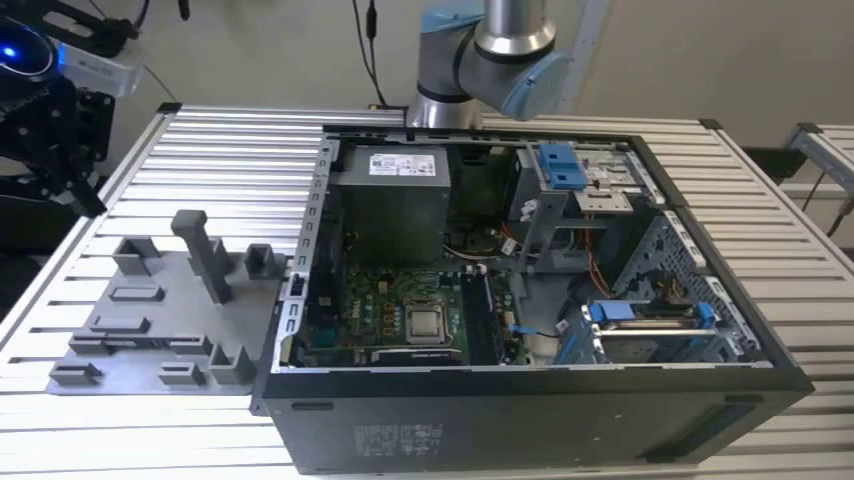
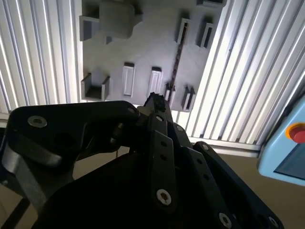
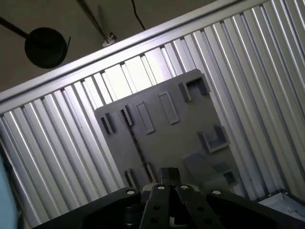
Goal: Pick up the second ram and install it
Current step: 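Pick up the second ram and move it above second insertion slot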
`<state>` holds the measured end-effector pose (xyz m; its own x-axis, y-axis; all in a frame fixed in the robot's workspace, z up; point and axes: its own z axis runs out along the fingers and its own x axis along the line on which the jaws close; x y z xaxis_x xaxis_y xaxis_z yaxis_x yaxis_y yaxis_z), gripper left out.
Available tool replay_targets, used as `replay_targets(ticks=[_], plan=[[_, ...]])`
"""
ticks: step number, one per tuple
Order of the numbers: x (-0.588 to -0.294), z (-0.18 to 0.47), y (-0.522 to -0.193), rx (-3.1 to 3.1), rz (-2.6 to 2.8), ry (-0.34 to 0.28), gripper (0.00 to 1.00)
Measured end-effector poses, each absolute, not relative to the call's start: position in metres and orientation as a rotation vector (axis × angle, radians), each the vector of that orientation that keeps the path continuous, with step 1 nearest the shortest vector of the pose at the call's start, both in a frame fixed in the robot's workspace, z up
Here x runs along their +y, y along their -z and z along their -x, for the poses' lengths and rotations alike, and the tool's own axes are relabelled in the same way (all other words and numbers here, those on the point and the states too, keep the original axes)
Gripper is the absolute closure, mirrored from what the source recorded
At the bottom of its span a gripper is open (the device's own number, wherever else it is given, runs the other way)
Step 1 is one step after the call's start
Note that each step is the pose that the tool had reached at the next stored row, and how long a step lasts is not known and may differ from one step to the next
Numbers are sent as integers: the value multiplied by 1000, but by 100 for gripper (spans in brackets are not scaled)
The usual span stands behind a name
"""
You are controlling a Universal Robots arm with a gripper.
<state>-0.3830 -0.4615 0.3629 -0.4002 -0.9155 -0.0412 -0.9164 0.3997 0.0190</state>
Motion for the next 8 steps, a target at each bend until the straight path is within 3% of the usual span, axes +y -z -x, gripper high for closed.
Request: replay_targets(ticks=[8], plan=[[-461,383,-360,2559,1782,-61,89]])
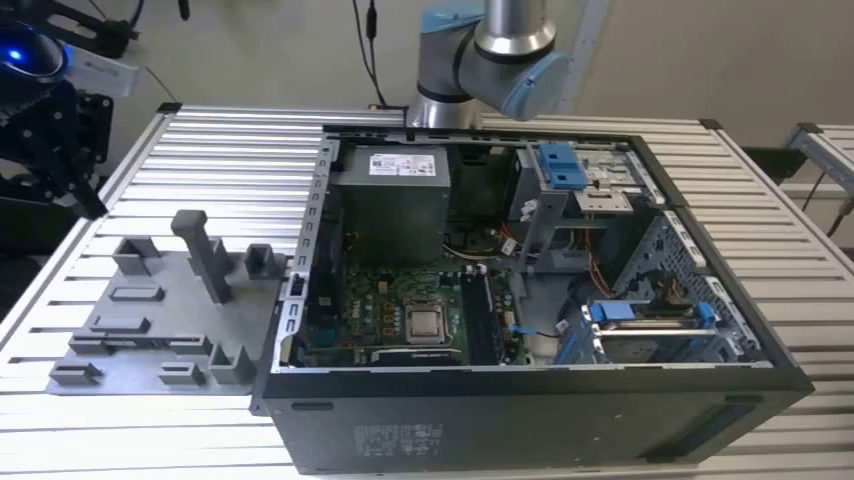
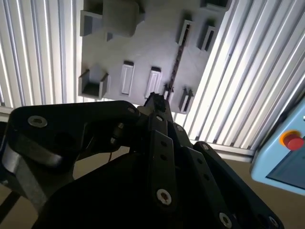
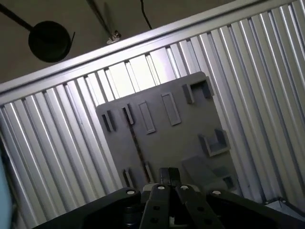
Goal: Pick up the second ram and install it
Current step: 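Pick up the second ram and move it above second insertion slot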
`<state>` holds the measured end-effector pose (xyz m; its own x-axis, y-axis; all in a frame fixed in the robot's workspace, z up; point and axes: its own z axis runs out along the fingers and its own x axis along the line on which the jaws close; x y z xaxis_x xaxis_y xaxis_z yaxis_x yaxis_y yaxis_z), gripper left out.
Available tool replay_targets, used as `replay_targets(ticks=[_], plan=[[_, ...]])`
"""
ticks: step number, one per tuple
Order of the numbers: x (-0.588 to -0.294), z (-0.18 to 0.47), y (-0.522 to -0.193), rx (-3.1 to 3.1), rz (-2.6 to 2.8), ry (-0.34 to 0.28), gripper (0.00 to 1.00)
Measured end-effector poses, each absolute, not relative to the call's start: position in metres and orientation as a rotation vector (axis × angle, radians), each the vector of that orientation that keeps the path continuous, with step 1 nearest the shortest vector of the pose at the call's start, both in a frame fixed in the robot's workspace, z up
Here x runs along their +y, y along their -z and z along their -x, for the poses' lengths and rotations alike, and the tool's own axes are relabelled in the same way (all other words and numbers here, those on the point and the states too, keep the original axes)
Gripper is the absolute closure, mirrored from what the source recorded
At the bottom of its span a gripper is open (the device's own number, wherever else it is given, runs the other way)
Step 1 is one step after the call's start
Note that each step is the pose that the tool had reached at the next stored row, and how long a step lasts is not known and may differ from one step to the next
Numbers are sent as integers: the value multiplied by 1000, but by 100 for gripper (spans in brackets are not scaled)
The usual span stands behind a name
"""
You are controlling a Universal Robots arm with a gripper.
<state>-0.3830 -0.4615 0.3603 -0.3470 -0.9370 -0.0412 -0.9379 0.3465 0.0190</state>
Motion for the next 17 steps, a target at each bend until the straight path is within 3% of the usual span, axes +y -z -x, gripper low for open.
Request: replay_targets(ticks=[17], plan=[[-461,383,-352,2464,1913,-62,89]])
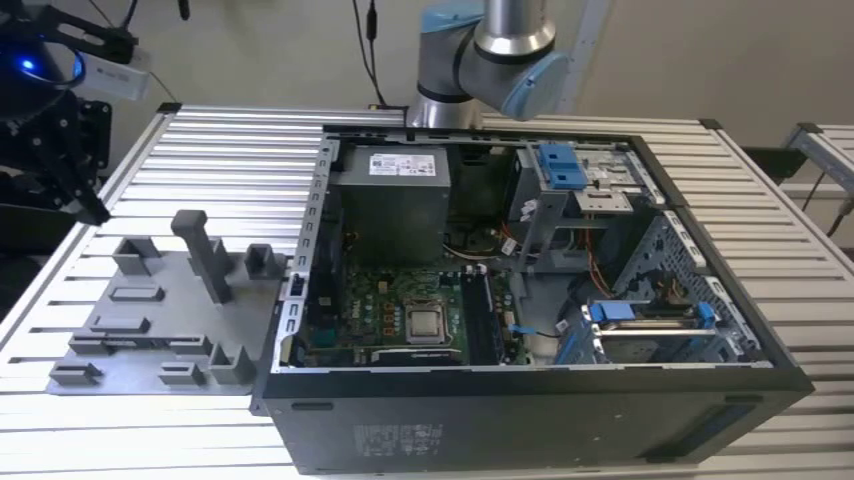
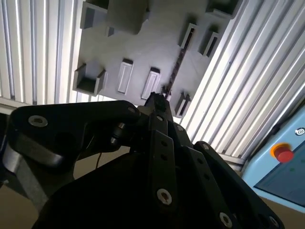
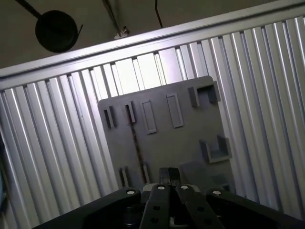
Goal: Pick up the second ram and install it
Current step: 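Pick up the second ram and move it above second insertion slot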
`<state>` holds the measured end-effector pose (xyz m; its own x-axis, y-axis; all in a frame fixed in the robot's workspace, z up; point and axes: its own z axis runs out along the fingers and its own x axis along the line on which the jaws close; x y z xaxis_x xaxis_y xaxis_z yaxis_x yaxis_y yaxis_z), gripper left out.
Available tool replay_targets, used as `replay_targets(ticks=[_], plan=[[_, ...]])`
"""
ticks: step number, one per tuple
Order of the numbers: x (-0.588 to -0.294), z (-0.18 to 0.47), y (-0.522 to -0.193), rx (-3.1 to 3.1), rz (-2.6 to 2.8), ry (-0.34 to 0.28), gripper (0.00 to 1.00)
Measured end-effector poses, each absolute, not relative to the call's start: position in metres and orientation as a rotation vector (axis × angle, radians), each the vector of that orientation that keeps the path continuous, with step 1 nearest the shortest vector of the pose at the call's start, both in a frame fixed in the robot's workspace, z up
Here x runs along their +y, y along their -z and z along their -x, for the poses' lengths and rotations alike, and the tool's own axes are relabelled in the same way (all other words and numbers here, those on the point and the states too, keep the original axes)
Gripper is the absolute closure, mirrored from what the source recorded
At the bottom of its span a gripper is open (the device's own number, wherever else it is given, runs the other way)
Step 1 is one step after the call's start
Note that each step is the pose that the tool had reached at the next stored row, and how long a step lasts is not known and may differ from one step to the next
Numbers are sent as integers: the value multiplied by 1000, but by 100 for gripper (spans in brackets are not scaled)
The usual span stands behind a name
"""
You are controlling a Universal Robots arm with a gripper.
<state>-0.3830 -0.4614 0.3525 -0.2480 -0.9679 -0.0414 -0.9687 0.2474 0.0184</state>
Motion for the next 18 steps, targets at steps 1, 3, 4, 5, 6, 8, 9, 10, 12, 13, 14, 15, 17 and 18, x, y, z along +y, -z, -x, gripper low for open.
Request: replay_targets(ticks=[1,3,4,5,6,8,9,10,12,13,14,15,17,18], plan=[[-462,383,-352,2455,1925,-62,89],[-462,383,-350,2438,1946,-63,89],[-463,383,-349,2430,1956,-62,89],[-463,383,-349,2422,1967,-62,89],[-463,383,-348,2414,1976,-62,89],[-463,383,-347,2391,2005,-62,89],[-463,383,-346,2376,2023,-63,89],[-463,383,-346,2366,2035,-63,89],[-463,383,-346,2366,2036,-63,89],[-463,383,-346,2366,2036,-63,89],[-463,383,-346,2365,2036,-63,89],[-463,383,-346,2365,2036,-63,89],[-463,383,-346,2366,2036,-63,88],[-463,383,-346,2365,2036,-63,82]])
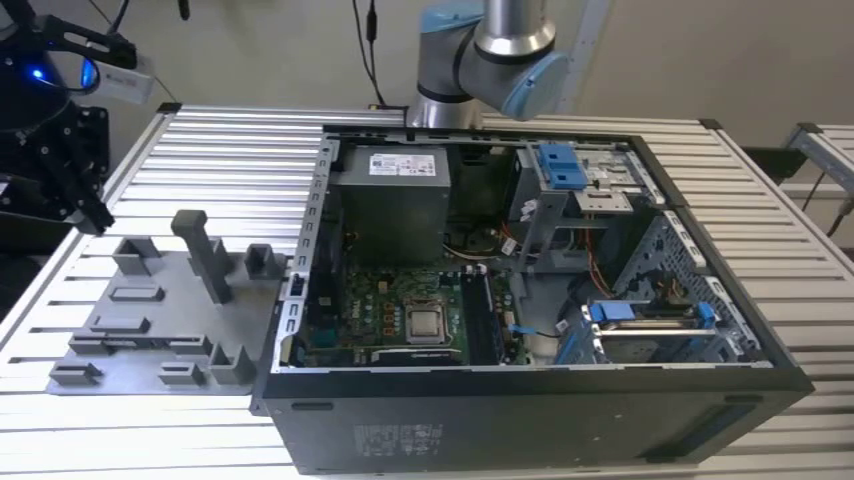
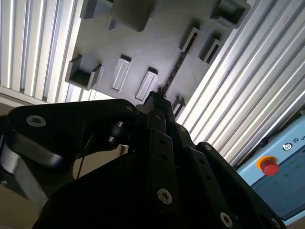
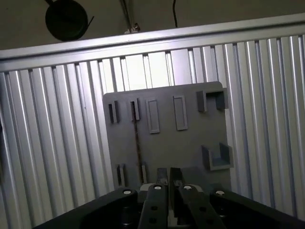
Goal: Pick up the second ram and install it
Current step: 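Pick up the second ram and move it above second insertion slot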
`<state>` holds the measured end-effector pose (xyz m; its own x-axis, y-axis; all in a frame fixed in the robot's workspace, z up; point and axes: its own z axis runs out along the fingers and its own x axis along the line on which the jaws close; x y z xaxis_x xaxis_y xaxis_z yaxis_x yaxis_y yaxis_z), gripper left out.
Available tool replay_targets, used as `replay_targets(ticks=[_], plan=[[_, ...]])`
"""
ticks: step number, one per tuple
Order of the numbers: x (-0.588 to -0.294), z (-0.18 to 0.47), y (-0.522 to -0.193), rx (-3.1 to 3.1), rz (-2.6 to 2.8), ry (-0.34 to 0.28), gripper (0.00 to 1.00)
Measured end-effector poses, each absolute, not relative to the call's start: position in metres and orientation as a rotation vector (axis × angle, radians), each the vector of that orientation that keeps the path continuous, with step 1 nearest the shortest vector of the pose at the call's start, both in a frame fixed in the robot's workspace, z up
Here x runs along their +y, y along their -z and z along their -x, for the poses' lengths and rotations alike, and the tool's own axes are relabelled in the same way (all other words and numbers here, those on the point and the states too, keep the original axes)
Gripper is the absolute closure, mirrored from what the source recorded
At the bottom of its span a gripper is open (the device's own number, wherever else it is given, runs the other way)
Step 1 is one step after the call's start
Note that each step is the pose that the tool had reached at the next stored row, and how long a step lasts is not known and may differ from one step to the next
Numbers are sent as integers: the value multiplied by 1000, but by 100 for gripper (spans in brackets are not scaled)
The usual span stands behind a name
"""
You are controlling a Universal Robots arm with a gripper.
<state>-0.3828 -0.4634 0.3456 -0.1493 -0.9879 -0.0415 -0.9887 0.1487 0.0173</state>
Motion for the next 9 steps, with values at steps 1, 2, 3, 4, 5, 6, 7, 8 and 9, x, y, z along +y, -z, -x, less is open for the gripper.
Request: replay_targets(ticks=[1,2,3,4,5,6,7,8,9], plan=[[-463,383,-345,2365,2036,-63,76],[-463,383,-345,2365,2036,-63,70],[-463,383,-345,2365,2036,-63,70],[-463,383,-345,2365,2036,-63,64],[-463,383,-345,2365,2036,-63,64],[-463,383,-345,2365,2036,-63,58],[-463,383,-345,2365,2036,-63,58],[-463,383,-345,2365,2036,-63,58],[-463,383,-345,2366,2036,-63,58]])
